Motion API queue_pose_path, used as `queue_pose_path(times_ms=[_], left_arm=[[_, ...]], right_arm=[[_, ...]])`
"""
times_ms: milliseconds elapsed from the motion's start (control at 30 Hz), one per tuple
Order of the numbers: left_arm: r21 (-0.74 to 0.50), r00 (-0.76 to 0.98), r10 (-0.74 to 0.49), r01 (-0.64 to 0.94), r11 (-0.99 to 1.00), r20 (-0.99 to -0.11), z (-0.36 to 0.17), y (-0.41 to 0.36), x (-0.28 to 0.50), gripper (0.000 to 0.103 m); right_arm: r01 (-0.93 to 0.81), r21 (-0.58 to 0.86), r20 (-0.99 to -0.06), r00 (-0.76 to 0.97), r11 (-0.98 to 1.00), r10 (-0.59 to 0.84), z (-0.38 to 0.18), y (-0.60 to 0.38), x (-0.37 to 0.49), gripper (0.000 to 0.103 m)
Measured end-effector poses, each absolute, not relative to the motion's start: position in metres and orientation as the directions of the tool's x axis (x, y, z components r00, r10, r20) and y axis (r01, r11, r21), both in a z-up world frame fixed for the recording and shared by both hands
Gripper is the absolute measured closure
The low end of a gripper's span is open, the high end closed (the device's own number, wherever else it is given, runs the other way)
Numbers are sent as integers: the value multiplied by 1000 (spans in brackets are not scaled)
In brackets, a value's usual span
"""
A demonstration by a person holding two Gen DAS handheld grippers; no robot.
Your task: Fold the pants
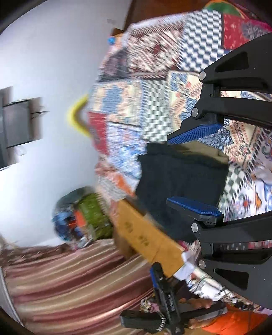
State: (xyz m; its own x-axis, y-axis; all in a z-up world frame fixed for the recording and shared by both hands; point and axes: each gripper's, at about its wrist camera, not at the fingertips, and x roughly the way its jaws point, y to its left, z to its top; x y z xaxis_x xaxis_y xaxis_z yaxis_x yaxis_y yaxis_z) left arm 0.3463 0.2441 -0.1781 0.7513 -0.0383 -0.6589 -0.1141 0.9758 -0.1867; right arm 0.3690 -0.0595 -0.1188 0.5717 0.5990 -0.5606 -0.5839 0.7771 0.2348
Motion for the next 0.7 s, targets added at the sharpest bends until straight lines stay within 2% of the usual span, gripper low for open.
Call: queue_pose_path(times_ms=[133,367,600,667,700], left_arm=[[-145,825,-16,-80,986,-565,-121,208,295,46],[-94,915,-7,-34,995,-404,-52,149,204,46],[-84,959,-9,-15,996,-283,-20,113,125,45],[-60,968,11,-27,998,-249,-14,104,106,43],[-53,973,19,-33,998,-231,-12,101,97,38]], right_arm=[[-620,215,-457,620,755,638,-68,-69,318,54],[-668,200,-300,654,716,694,-13,-85,239,54],[-683,131,-169,698,718,695,15,-99,165,54],[-684,107,-145,707,721,692,19,-101,146,53],[-685,98,-138,710,722,691,20,-101,140,52]])
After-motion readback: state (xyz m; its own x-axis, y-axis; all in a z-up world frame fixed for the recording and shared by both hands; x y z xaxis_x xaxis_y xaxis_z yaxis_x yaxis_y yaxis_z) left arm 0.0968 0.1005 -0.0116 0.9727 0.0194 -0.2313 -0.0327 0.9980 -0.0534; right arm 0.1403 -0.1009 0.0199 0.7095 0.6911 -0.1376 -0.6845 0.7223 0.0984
